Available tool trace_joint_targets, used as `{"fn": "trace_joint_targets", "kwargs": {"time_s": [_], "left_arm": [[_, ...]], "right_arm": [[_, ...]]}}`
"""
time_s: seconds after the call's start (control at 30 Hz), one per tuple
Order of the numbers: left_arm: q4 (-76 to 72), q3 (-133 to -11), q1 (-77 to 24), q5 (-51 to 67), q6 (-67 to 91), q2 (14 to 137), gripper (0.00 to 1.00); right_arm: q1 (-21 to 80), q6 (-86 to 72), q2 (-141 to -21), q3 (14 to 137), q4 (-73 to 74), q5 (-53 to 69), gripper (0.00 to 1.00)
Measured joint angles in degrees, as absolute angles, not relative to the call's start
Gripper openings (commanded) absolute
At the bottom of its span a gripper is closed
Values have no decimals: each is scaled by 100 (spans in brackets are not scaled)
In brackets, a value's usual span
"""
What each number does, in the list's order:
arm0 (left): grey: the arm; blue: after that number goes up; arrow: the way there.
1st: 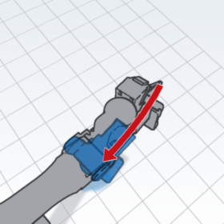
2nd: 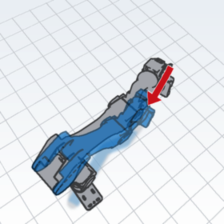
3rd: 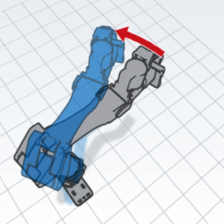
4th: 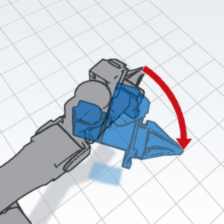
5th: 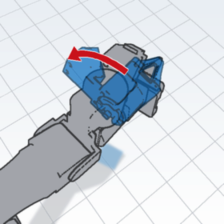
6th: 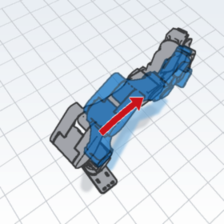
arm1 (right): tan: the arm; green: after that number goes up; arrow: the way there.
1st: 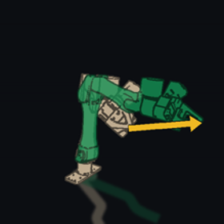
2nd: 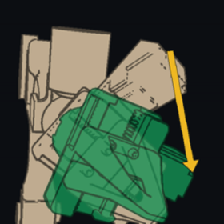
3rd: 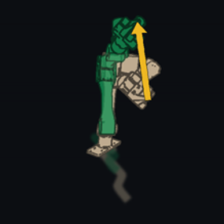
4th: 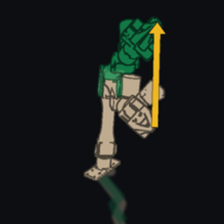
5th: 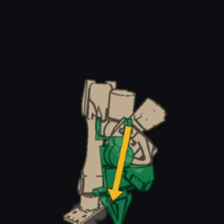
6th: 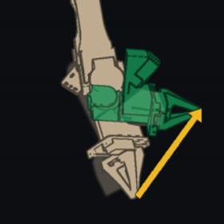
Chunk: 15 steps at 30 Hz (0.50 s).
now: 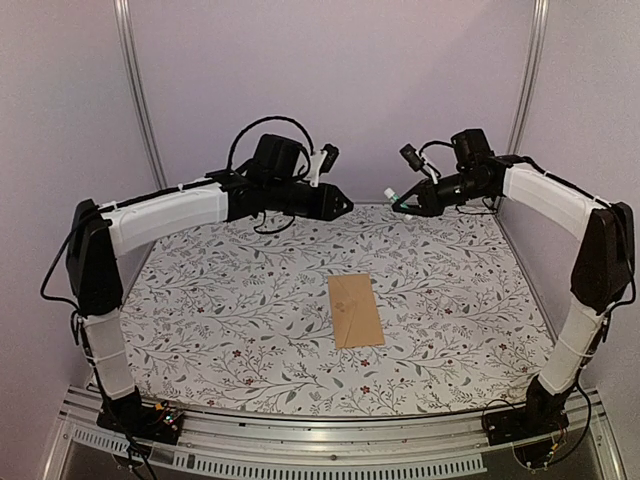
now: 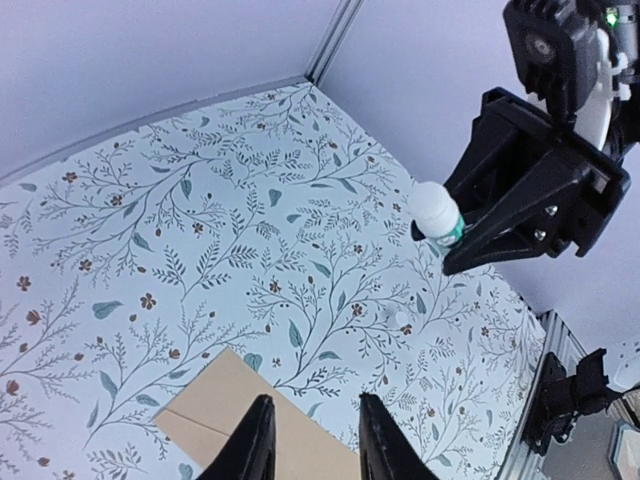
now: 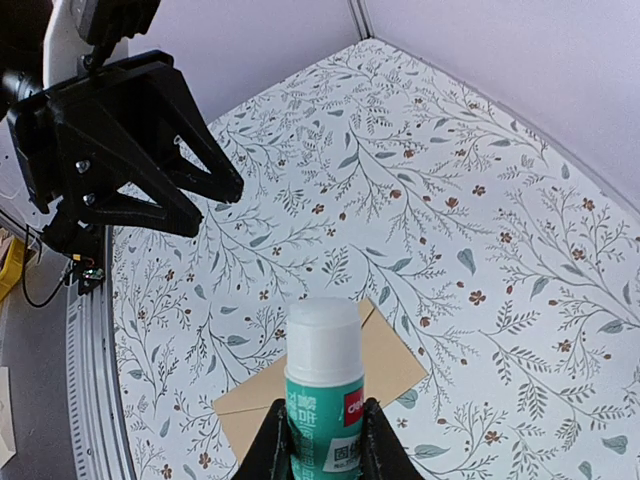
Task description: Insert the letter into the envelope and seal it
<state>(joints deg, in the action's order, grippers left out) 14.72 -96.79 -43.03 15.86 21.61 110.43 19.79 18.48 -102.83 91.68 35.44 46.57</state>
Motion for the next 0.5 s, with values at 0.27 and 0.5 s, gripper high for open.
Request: {"fn": "trace_joint_targets", "kwargs": {"time_s": [0.27,0.5], "left_arm": [[1396,-10298,-4598,1212,1802,10770,42],[1007,-10604,-4980,1446,1549,10696,52]], "right_arm": [[1981,1138,-9651,9511,2740,4860,3],[1981,-325,-9061,9113,921,5116,4]]}}
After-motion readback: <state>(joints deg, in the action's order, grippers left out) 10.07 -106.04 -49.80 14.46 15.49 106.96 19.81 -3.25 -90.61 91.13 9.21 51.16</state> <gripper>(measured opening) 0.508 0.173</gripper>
